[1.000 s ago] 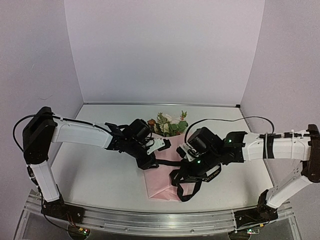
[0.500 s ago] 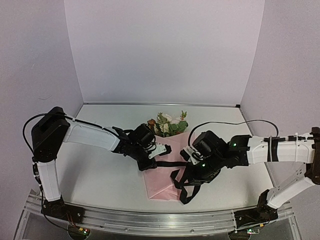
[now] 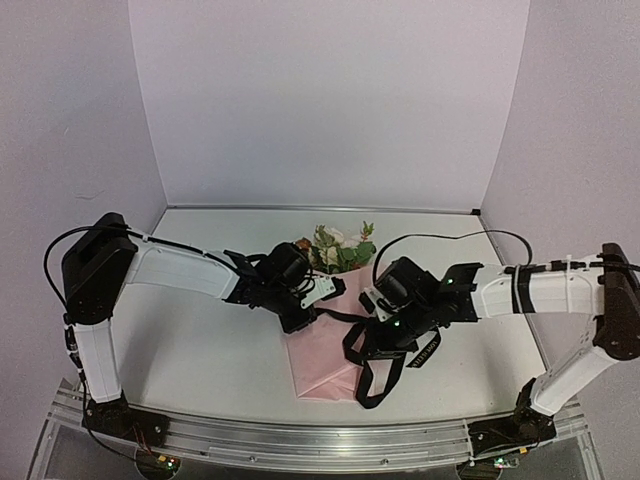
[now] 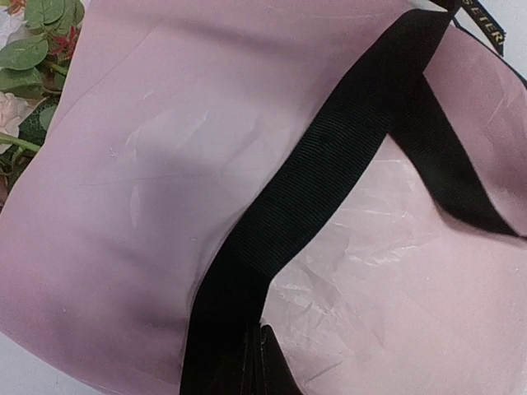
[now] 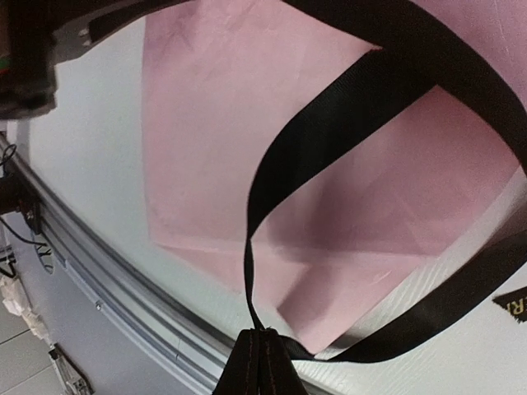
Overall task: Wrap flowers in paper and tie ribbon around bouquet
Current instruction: Cross the ribbon over the folded bouquet.
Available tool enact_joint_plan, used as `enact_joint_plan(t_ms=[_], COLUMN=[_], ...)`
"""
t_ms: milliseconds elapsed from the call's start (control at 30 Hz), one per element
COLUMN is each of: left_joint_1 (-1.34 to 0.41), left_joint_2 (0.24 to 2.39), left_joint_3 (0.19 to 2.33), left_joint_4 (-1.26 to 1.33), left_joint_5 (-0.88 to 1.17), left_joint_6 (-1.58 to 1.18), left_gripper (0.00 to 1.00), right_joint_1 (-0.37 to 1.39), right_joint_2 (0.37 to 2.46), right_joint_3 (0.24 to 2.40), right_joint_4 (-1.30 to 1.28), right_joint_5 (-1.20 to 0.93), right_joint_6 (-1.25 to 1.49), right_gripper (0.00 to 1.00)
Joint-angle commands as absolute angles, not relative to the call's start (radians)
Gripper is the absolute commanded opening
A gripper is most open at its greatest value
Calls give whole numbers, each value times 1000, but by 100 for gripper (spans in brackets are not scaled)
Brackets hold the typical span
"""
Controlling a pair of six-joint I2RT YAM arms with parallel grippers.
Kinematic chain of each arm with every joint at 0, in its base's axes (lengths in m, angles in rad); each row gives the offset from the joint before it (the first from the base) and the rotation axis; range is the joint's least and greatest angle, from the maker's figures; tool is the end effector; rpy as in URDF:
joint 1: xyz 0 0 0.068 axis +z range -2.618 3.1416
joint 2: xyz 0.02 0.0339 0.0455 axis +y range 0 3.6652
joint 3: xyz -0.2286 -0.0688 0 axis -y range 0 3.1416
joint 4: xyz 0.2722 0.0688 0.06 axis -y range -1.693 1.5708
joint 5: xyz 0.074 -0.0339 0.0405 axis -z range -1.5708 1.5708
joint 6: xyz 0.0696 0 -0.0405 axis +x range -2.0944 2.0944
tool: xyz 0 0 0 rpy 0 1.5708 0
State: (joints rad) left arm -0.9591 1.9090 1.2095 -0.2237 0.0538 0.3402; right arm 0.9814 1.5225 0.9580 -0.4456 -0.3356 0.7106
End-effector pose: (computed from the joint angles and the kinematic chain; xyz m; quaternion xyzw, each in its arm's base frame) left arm 0.2435 -0.3536 0.0854 0.5801 0.7495 -0.1211 0.2952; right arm 0.1729 0.2998 0.1286 -0.1737 0.9326 0.3106 0.0607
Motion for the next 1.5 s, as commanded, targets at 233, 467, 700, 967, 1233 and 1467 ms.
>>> enact_joint_plan(t_ms=[233,467,700,967,1233,1467], left_joint_1=[-930,-910,-907,-907,-920,-930], left_joint_2=[1761,1788,1857,1920,1973,1983], left_joint_3=[1173,1202,1249,1308,1341,1327], left_joint_4=[-182,-223,-229,-231,-248,-242], left_joint_5=[218,255,268,256,212,162], left_joint_6=[303,311,314,331,367,386], left_gripper=[0,5,42,53,53,52], right_joint_1=[910,896,897,900,900,899], right_joint_2=[1738,1822,1752,1647,1591,1569], right_joint_3=[1166,1248,1166,1074,1018,978], right_joint_4=[-435,-446,-466,-476,-450,-407], right_joint_5=[-134,-177,-157,-140,-118,-103], right_joint_6=[790,829,826,820,838,859], right_gripper=[0,0,0,0,0,0])
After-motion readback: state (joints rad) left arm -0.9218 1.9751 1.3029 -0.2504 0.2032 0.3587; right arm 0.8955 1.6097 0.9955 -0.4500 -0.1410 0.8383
